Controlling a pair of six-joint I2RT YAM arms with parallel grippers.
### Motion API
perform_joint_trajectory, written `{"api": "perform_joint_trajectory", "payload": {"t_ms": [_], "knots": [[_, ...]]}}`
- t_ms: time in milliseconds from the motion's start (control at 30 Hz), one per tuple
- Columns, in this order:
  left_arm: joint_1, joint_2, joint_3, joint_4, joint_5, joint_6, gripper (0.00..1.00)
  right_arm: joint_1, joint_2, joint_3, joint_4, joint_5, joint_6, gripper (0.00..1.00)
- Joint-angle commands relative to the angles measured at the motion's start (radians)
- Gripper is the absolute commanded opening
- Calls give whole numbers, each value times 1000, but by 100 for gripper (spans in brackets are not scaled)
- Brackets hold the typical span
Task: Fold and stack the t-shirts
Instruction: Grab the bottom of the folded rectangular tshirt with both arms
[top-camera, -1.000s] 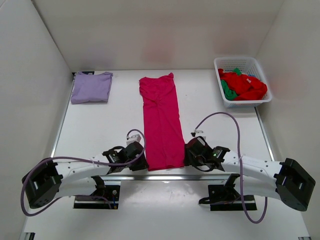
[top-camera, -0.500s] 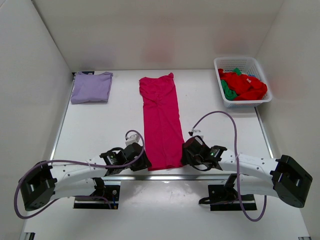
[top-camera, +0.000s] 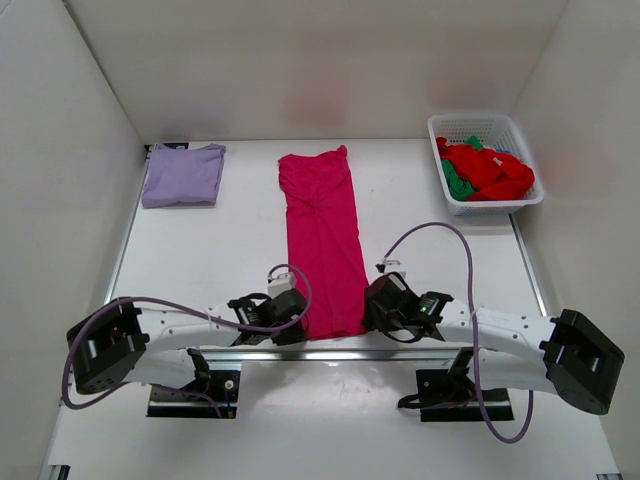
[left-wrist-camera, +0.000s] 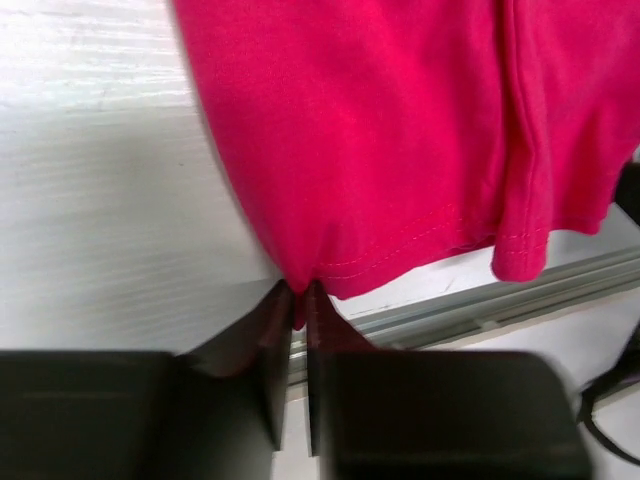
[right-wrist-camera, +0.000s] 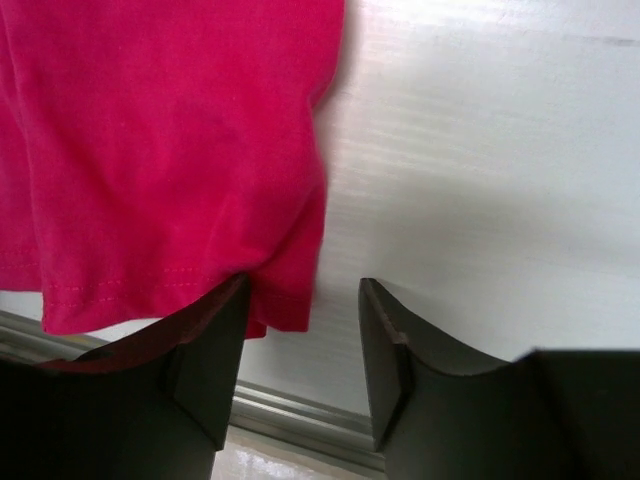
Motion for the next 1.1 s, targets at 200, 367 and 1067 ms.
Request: {"api": "perform_joint_trajectory", "payload": {"t_ms": [200,367,1067], "knots": [[-11,-20,-15,-63,-37,-24,7,48,23,-26,-25,-14,70,23],[-8,-35,-13,-84,-45,-18,0,66,33,-37,-27,-24,78,0],[-80,-179,-21,-210,1,-35,0,186,-60,46,-191,-78,93,0]]}}
